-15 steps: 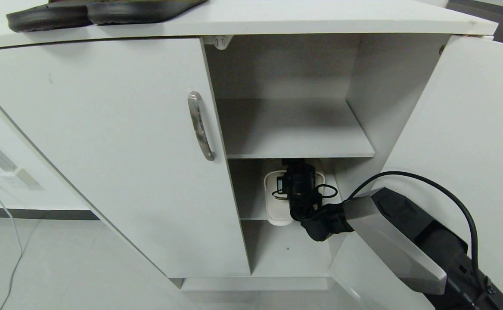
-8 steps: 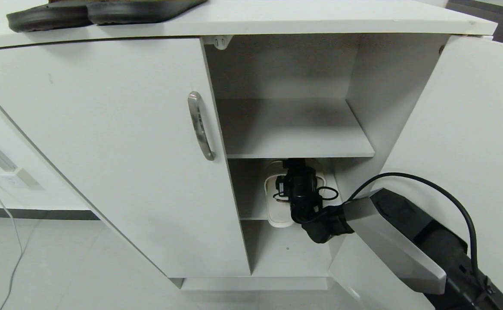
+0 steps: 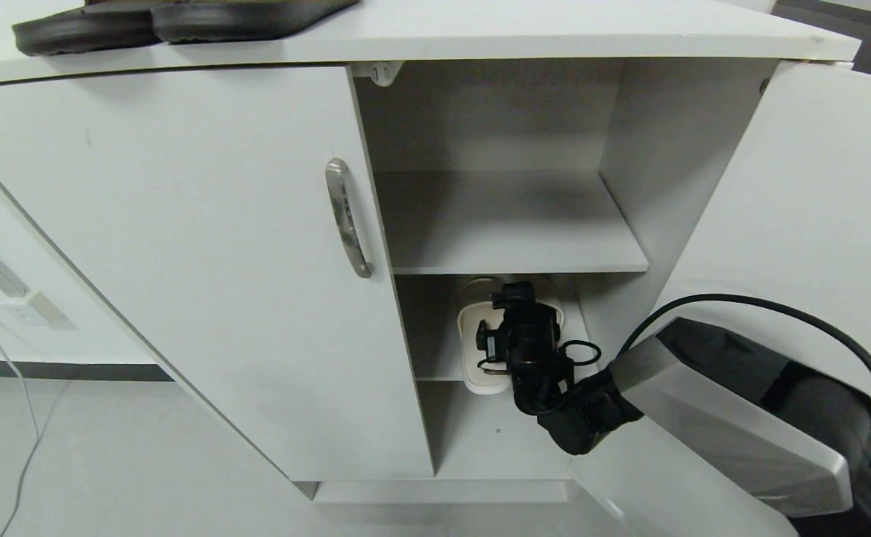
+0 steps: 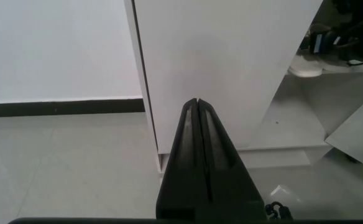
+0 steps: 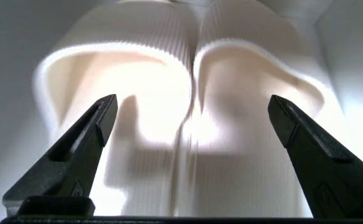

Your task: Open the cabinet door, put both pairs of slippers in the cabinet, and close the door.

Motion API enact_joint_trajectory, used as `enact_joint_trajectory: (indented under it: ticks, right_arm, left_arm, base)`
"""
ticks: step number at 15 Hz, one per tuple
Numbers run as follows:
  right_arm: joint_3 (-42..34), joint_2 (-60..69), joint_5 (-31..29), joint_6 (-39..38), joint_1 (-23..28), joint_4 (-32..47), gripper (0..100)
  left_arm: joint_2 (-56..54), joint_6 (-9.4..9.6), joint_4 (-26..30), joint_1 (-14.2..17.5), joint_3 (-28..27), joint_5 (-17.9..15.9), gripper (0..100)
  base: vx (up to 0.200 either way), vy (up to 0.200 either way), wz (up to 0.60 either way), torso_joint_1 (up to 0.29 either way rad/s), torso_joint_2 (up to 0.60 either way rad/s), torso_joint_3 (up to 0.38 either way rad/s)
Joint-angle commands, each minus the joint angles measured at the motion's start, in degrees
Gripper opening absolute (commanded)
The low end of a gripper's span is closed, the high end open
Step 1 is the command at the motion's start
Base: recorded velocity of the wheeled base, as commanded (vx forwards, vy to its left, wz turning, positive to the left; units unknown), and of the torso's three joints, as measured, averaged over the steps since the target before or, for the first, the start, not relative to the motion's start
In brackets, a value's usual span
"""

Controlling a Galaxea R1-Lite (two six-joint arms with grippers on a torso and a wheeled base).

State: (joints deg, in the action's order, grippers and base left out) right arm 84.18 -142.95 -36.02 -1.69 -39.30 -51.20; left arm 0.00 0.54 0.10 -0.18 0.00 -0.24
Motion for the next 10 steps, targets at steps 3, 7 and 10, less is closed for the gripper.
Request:
enact_joint_trajectory:
  ticks: [3, 7, 10]
  right_arm:
    - [-15.8, 10.0, -0.7, -0.2, -2.9, -6.7, 100]
    - [-29.9, 15.2, -0.7, -0.5, -5.8, -14.1, 100]
    - [-31.5, 15.4, -0.7, -0.4, -6.8, -15.2, 100]
  left_arm:
    - [0.1, -0.01, 0.0, 0.0, 0.0, 0.0, 0]
    - [0.1, -0.01, 0.0, 0.0, 0.0, 0.0, 0]
    - [0.1, -0.1, 0.0, 0.0, 0.0, 0.0, 0]
  base:
    - [0.0, 0.0, 0.0, 0.0, 0.0, 0.0]
    - [0.0, 0.0, 0.0, 0.0, 0.0, 0.0]
    - [0.0, 0.0, 0.0, 0.0, 0.0, 0.0]
